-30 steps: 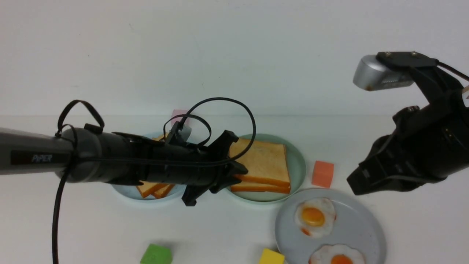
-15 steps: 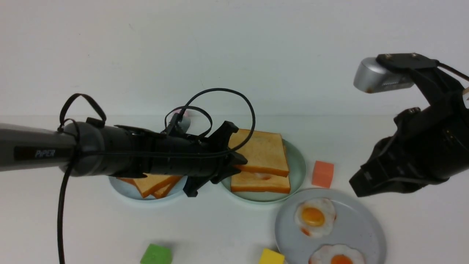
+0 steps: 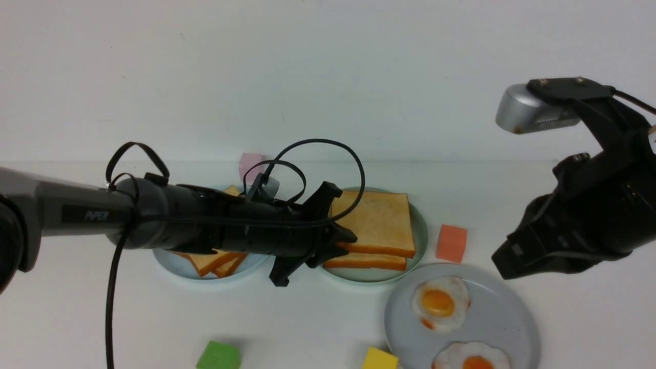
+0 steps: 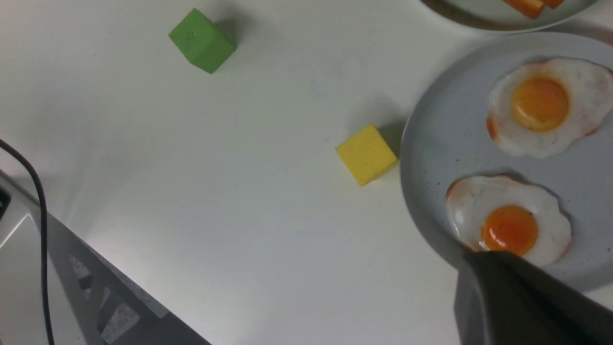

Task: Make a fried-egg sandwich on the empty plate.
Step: Use the left arm to place a slice of bread on the fried egg in the middle

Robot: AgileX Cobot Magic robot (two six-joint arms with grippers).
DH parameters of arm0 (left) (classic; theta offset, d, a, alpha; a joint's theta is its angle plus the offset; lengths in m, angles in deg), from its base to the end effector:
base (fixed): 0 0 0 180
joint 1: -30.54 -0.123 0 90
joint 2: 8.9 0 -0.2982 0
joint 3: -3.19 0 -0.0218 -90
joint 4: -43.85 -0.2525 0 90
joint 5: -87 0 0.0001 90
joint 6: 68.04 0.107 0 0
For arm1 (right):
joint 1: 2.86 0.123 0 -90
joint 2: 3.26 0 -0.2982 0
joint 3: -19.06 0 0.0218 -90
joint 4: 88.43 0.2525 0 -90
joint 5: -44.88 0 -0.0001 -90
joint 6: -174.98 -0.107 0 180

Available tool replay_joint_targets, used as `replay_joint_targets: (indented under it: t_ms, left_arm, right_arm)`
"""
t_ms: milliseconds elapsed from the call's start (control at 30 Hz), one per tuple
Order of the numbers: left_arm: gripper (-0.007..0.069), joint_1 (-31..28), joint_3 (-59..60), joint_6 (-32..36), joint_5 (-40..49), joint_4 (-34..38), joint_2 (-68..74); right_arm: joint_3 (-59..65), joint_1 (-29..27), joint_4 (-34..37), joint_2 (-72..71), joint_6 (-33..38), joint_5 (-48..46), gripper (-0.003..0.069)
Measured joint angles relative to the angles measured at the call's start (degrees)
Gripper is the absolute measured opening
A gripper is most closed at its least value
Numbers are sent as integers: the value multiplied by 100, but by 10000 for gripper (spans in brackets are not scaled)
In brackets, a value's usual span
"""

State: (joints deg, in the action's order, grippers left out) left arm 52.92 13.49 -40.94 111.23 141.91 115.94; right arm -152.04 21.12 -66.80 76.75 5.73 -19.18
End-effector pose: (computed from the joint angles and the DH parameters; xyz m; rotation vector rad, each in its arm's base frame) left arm 0.3876 -0.2067 0.1394 -0.8544 2.4516 -1.2255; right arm 0.2128 0.1335 0.3547 -0.6865 2.5721 0.5806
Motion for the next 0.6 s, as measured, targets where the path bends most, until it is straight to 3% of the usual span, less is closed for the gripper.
replay_joint_targets:
  t_ms: [200,400,600]
  left_arm:
    - [152,0,-7,-65,22,0,0]
    - [279,0,-7,-73,71,0,-17]
    - [331,0,-7,-73,103,0,-103]
  right_arm:
    - [0,0,-6,0,0,-7,-10]
    - [0,0,-6,0,0,-7,-9]
    - [0,0,-6,0,0,-45,-7]
